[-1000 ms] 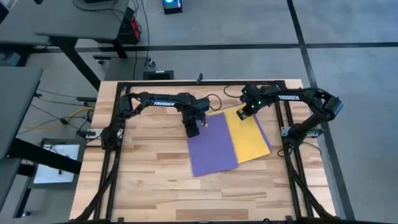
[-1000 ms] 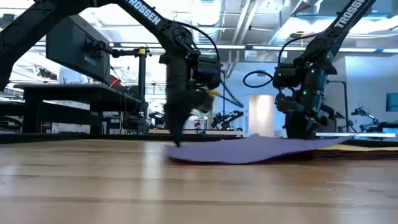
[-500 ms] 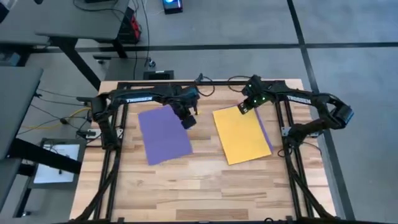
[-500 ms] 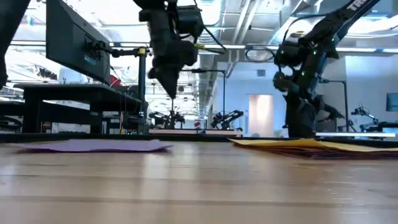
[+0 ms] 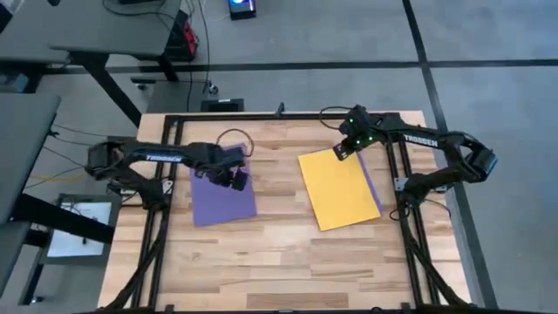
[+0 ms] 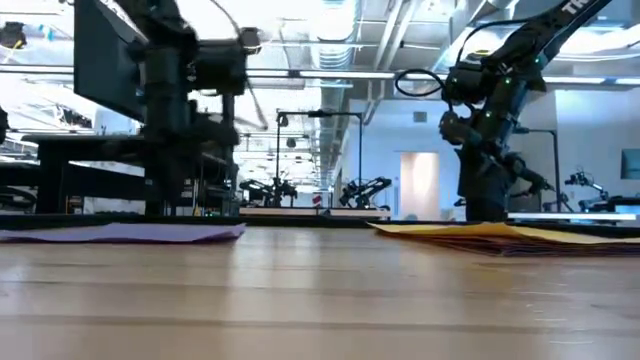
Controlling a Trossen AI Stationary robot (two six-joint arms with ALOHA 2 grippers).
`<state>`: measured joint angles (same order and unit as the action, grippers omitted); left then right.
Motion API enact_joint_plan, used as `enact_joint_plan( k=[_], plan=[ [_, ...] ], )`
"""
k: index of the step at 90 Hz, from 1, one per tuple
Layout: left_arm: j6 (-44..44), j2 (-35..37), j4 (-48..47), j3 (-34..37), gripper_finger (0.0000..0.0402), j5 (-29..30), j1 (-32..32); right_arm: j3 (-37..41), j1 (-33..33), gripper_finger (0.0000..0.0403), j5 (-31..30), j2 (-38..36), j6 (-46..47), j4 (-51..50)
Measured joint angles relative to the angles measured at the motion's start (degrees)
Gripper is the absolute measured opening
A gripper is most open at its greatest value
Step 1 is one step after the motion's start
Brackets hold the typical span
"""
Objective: Organize paper
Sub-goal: Move the purple paper to the top left of the table
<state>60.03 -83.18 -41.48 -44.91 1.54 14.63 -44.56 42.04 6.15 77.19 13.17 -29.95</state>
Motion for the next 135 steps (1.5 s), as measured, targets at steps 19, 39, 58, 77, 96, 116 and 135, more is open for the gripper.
enact_joint_plan(
  k=[19, 39, 58, 77, 96, 116, 135],
  plan=[
    [-2.73, -0.86, 4.64, 5.68, 0.0, -1.06, 2.53, -0.07, 0.0, 0.0, 0.02, -0.02, 0.0, 1.55],
    [-17.43, -1.01, 3.58, 5.71, 0.0, 1.79, 9.46, -0.07, -0.02, 0.0, 0.02, -0.04, 0.28, 1.16],
    [-27.38, -1.03, 1.35, 5.8, 0.0, 3.26, 18.11, -0.09, -0.07, 0.0, 0.02, -0.05, 0.56, -0.8],
    [-35.7, -1.07, 1.59, 5.82, 0.0, 3.41, 24.36, -0.11, -0.07, 0.0, 0.02, -0.07, 2.53, -1.71],
    [-38.12, -1.09, 2.77, 5.87, 0.0, 4.15, 28.36, -0.11, -0.17, 0.0, 0.02, -0.07, 3.36, -1.79],
    [-38.86, -1.21, 4.3, 4.6, 0.0, 4.2, 29.55, -0.12, -0.18, 0.0, 0.04, -0.07, 3.45, -2.01],
    [-38.09, 0.76, -1.01, -2.64, 0.0, 4.57, 28.05, -0.19, -0.39, 0.0, 0.03, -0.07, 3.78, -3.88]
  ],
)
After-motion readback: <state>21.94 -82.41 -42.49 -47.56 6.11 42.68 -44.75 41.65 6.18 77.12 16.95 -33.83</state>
